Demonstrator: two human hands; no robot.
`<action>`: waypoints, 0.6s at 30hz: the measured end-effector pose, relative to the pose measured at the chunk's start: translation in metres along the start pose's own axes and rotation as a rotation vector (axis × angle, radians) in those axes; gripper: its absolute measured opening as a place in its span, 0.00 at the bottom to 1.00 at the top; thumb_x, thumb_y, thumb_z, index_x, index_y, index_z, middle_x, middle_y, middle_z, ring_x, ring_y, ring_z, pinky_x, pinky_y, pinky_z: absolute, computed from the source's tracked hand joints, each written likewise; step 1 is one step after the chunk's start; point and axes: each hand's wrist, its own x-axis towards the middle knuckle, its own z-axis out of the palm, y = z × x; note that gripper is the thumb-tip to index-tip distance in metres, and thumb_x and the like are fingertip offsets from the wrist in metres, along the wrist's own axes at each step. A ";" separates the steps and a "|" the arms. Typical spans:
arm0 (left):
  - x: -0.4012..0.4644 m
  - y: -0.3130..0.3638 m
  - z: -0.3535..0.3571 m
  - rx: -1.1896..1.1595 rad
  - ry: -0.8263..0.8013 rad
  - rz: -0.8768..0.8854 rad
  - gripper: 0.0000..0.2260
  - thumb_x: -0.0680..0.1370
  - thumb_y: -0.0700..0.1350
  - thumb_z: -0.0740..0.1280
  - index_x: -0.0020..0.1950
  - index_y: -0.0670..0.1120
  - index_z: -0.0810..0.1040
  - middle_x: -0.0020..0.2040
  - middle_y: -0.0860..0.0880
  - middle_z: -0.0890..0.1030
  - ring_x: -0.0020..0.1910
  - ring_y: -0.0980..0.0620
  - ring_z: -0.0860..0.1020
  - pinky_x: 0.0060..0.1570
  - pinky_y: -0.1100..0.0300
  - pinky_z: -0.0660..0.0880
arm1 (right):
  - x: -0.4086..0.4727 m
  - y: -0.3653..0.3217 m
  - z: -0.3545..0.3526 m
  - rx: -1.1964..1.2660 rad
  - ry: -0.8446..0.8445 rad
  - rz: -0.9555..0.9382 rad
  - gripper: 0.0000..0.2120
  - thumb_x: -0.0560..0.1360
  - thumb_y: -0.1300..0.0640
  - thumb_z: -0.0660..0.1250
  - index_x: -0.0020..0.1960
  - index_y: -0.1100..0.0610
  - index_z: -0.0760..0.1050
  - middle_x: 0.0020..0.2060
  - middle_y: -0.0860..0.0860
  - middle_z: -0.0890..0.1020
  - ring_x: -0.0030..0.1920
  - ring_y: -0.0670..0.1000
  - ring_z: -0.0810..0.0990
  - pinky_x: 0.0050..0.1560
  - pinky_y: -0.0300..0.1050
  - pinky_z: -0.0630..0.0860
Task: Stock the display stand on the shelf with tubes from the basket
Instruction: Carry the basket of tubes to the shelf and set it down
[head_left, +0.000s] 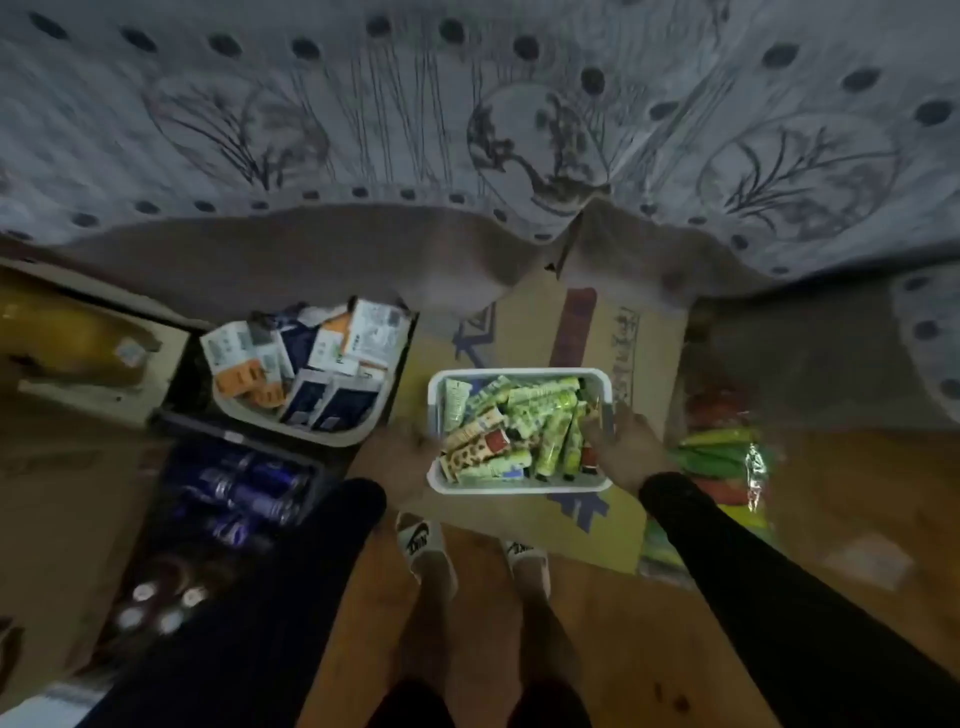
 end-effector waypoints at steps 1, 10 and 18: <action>0.006 0.001 0.008 -0.029 0.007 0.001 0.15 0.83 0.56 0.59 0.52 0.43 0.72 0.46 0.41 0.76 0.39 0.50 0.74 0.43 0.53 0.70 | 0.007 0.001 0.003 0.001 -0.010 0.012 0.34 0.79 0.37 0.54 0.76 0.57 0.55 0.71 0.59 0.64 0.65 0.61 0.71 0.62 0.50 0.69; 0.056 -0.007 0.047 -0.291 0.072 0.017 0.19 0.79 0.58 0.65 0.66 0.51 0.74 0.50 0.46 0.81 0.44 0.47 0.80 0.45 0.49 0.77 | 0.029 0.013 0.009 0.018 -0.059 0.005 0.17 0.80 0.42 0.60 0.46 0.57 0.65 0.37 0.52 0.69 0.36 0.52 0.69 0.36 0.46 0.65; -0.007 0.002 0.030 -0.320 0.175 0.040 0.17 0.80 0.55 0.66 0.68 0.55 0.70 0.57 0.55 0.79 0.50 0.53 0.78 0.49 0.55 0.72 | -0.004 -0.012 -0.025 0.024 -0.061 -0.131 0.19 0.79 0.44 0.62 0.39 0.55 0.60 0.32 0.51 0.63 0.32 0.51 0.65 0.34 0.46 0.62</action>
